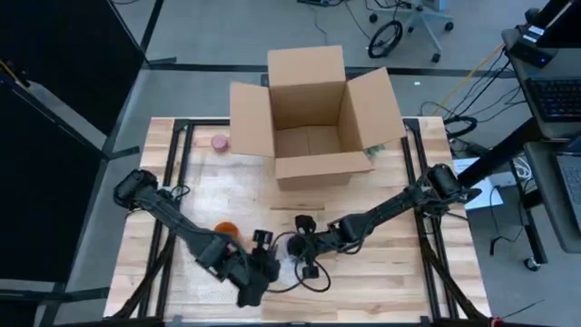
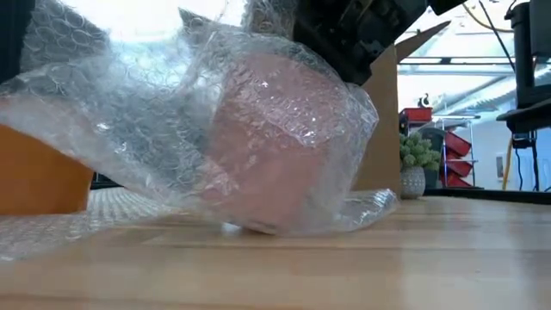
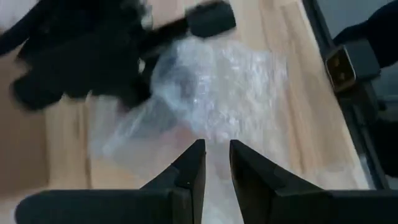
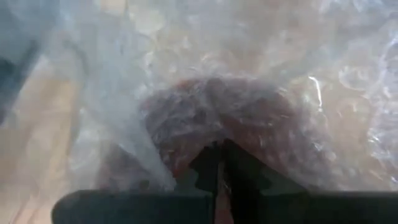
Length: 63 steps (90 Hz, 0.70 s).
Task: Wrap mug
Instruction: Wrap the pink cup with the bubble wrap
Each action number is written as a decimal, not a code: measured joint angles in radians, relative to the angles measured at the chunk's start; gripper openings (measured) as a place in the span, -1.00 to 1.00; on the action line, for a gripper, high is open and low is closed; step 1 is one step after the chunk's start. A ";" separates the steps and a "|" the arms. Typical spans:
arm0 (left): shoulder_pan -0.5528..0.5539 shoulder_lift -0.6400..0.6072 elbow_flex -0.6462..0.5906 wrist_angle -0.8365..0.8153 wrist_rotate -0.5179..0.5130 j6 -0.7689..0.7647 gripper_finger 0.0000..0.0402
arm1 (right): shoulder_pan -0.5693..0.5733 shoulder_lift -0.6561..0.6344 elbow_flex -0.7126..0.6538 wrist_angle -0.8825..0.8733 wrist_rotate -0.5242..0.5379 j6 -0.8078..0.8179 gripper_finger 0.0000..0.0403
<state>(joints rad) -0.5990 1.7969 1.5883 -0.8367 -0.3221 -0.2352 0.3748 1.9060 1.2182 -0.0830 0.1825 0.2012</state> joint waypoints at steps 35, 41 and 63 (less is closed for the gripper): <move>0.118 0.018 -0.135 0.190 0.075 0.096 -0.70 | 0.015 0.000 0.050 -0.017 -0.001 -0.037 -0.97; 0.130 0.025 -0.162 0.250 0.112 0.095 -0.70 | 0.017 0.000 0.056 -0.023 -0.005 -0.046 -0.97; 0.148 0.029 -0.223 0.301 0.168 0.089 -0.70 | 0.016 0.001 0.062 -0.102 -0.003 -0.029 -0.97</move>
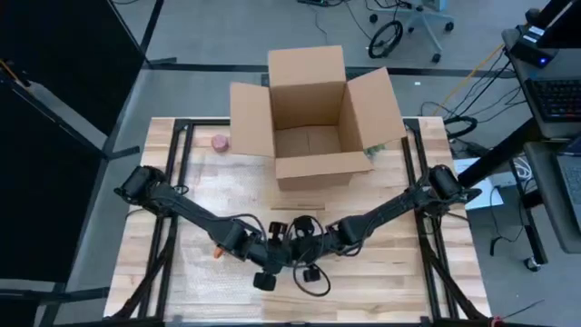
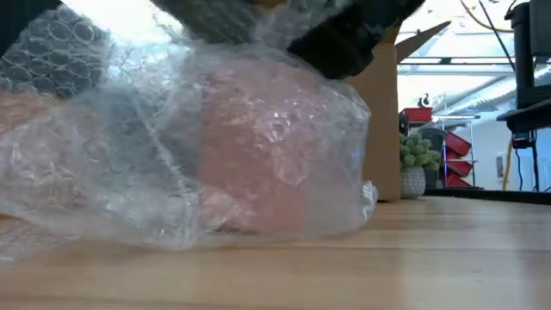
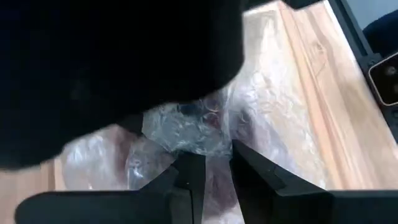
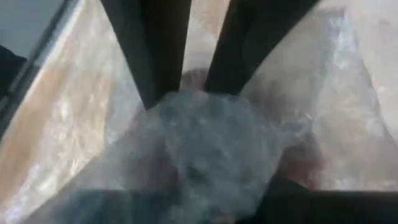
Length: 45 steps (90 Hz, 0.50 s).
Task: Wrap mug
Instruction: Wrap the pink cup with the bubble wrap
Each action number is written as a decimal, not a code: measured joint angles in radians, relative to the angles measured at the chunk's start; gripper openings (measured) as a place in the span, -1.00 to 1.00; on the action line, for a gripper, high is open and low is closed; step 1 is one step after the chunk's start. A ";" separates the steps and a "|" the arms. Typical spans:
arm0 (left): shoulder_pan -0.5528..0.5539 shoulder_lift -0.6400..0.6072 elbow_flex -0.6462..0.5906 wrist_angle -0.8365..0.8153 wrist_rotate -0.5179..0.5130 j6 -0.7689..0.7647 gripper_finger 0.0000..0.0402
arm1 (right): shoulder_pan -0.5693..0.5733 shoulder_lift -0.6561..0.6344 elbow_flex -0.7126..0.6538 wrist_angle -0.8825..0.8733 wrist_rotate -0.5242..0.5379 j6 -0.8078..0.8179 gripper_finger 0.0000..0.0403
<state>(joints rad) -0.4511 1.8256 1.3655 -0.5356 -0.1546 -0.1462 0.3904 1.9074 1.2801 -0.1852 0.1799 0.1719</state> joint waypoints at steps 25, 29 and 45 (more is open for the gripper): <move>0.014 0.003 -0.073 0.068 0.039 0.001 -0.70 | 0.013 -0.082 0.006 -0.103 0.002 0.049 -0.97; 0.018 0.003 -0.086 0.076 0.047 -0.003 -0.70 | 0.013 -0.093 0.006 -0.101 0.000 0.051 -0.97; 0.025 0.007 -0.132 0.076 0.060 -0.006 -0.70 | 0.022 -0.178 0.005 -0.136 0.003 0.056 -0.97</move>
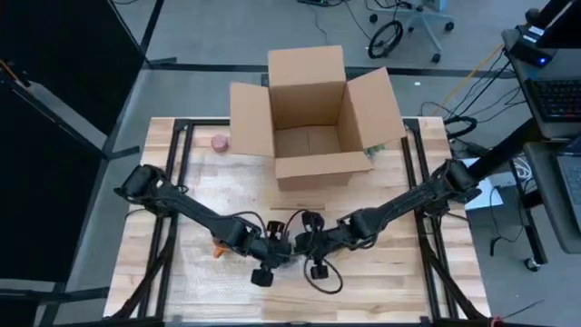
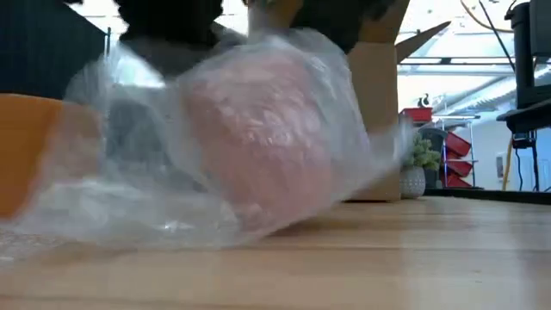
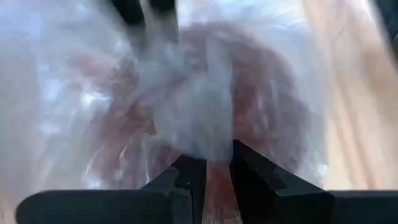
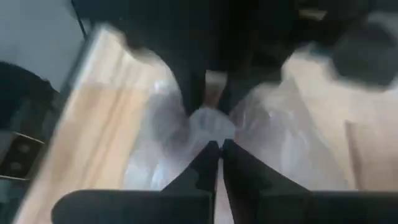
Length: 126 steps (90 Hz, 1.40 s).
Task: Wrap mug
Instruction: Wrap the pink cup with the bubble wrap
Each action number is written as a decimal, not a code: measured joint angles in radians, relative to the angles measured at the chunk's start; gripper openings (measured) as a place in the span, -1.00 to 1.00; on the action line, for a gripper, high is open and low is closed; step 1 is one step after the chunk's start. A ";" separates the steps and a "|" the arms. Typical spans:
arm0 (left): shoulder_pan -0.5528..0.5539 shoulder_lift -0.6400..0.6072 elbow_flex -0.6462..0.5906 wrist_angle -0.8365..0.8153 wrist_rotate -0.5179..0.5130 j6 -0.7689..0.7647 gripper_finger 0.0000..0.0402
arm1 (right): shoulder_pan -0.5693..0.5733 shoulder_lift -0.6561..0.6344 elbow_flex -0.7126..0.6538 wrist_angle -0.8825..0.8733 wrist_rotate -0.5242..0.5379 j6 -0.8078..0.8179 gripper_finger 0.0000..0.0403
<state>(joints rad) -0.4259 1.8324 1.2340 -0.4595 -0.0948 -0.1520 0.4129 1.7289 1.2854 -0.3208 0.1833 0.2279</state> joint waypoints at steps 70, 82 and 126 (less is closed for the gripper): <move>0.027 0.016 0.032 0.038 0.016 0.009 -0.70 | 0.054 0.020 -0.163 0.045 0.051 0.160 -0.97; 0.027 0.015 0.045 0.051 0.017 0.016 -0.70 | 0.065 0.060 -0.212 0.208 0.048 0.180 -0.97; 0.071 0.144 0.062 0.195 0.202 0.027 -0.70 | 0.062 0.183 -0.236 0.303 0.060 0.171 -0.97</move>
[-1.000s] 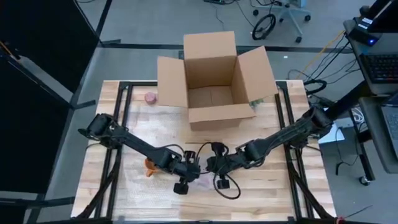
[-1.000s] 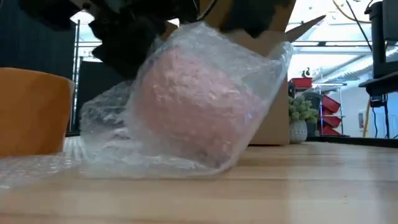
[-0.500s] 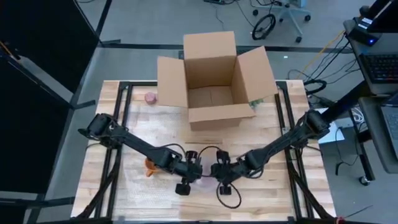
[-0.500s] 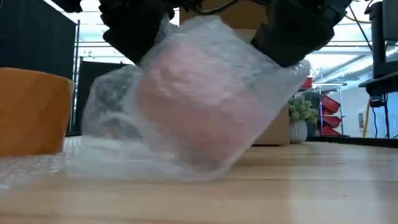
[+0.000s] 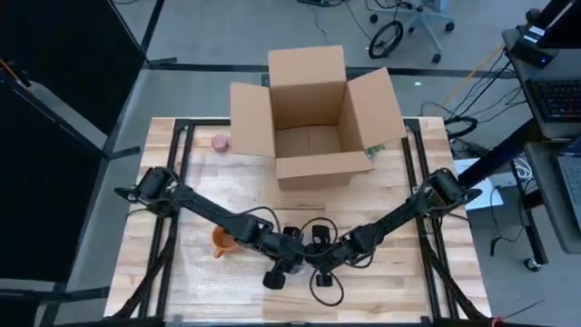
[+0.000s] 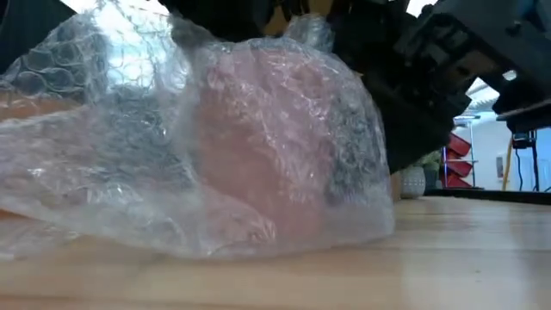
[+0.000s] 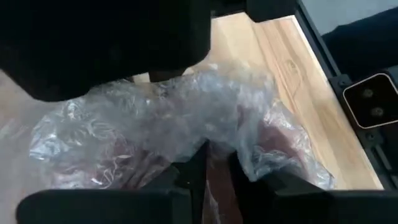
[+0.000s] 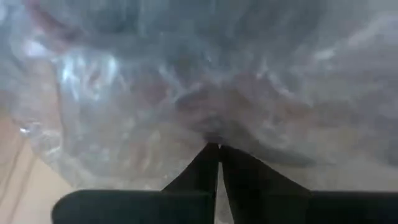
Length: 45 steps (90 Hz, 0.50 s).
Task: Wrap mug
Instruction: Wrap the pink cup with the bubble wrap
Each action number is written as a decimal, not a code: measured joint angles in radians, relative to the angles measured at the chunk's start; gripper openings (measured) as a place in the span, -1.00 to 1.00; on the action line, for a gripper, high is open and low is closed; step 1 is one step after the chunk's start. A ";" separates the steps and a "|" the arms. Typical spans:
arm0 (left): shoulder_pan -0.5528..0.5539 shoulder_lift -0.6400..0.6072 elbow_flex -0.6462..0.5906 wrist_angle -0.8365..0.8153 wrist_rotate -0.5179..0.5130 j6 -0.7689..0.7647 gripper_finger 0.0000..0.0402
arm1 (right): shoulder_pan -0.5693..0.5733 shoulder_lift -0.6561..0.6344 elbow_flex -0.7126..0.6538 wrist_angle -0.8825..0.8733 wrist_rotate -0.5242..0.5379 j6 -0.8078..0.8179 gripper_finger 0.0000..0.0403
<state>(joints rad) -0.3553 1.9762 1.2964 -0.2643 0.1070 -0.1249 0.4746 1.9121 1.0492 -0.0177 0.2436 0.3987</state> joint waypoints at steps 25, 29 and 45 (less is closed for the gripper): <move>0.001 0.014 0.002 -0.006 -0.006 0.014 -0.79 | -0.005 0.000 0.000 -0.001 0.000 0.004 -0.97; 0.000 0.002 0.004 -0.021 -0.006 0.012 -0.81 | -0.006 0.000 0.000 0.000 0.000 0.007 -0.97; -0.013 -0.028 0.053 -0.067 -0.012 0.025 -0.90 | -0.006 0.000 0.000 0.000 -0.002 0.009 -0.97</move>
<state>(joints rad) -0.3684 1.9482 1.3489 -0.3314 0.0952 -0.0994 0.4686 1.9121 1.0492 -0.0181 0.2421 0.4080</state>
